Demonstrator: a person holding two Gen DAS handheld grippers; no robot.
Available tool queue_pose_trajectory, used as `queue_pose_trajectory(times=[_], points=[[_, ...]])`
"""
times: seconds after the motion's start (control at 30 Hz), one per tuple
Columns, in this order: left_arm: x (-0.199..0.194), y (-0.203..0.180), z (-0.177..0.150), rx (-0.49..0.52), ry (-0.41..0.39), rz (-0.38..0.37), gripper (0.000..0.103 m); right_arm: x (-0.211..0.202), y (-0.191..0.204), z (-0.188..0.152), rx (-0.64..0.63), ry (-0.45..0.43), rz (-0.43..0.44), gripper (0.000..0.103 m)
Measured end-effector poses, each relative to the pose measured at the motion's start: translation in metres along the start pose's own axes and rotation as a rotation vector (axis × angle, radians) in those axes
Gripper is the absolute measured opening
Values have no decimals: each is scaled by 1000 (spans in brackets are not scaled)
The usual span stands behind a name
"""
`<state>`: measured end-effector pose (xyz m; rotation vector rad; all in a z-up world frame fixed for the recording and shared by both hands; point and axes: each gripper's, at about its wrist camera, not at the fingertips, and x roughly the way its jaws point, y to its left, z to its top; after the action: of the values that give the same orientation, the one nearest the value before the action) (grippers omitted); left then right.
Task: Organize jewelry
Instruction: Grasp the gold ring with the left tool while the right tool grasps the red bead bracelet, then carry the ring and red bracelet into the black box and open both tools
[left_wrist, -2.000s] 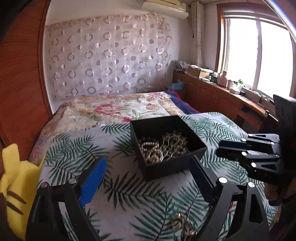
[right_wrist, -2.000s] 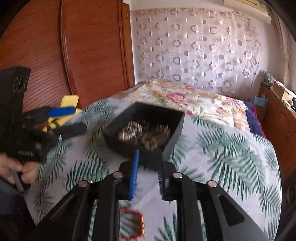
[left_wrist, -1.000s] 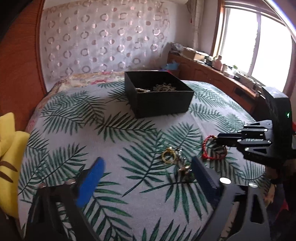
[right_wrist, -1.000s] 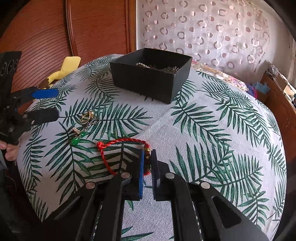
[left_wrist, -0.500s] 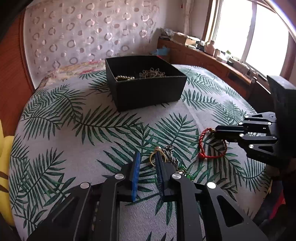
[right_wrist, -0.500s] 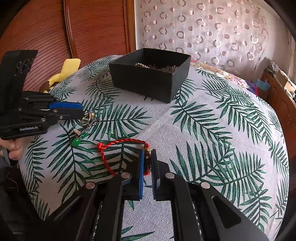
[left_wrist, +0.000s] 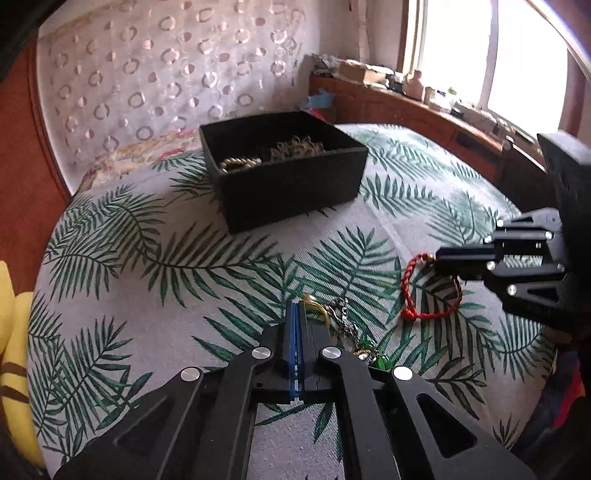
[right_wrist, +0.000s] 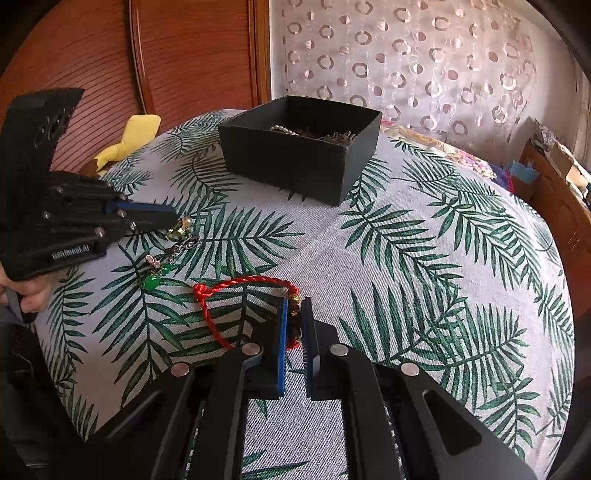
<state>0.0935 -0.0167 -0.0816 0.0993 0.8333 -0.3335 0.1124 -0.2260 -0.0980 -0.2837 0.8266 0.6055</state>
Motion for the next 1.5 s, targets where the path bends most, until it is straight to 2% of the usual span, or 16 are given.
queue_pose_trajectory(times=[0.2,0.4,0.47,0.5,0.57,0.63,0.8,0.93,1.03,1.33,1.5], points=[[-8,5,2,-16,-28,7,0,-2,-1,1,-9,-18,-13,8],[-8,1,4,-14,-21,-31,0,-3,-2,1,-8,-17,-11,8],[-5,-1,4,-12,-15,-23,1,-3,-2,1,-7,-17,-11,8],[-2,-3,5,-9,-7,-20,4,-3,-3,1,-6,-18,-11,8],[2,-4,5,-7,4,-28,18,-3,-3,0,-6,-17,-11,8],[5,-5,5,-6,9,-31,28,-3,-4,0,-5,-17,-9,8],[12,-7,6,-2,28,-25,28,-3,-3,0,-5,-17,-9,8],[15,-5,7,2,27,-26,18,-3,-3,0,-5,-17,-9,8],[14,-5,7,9,24,-35,17,-3,-3,0,-6,-17,-10,8],[-5,9,13,-38,-39,-27,17,-8,1,4,-5,-50,-9,8],[-13,15,25,-49,-73,-13,17,-17,2,20,-10,-94,-12,8]])
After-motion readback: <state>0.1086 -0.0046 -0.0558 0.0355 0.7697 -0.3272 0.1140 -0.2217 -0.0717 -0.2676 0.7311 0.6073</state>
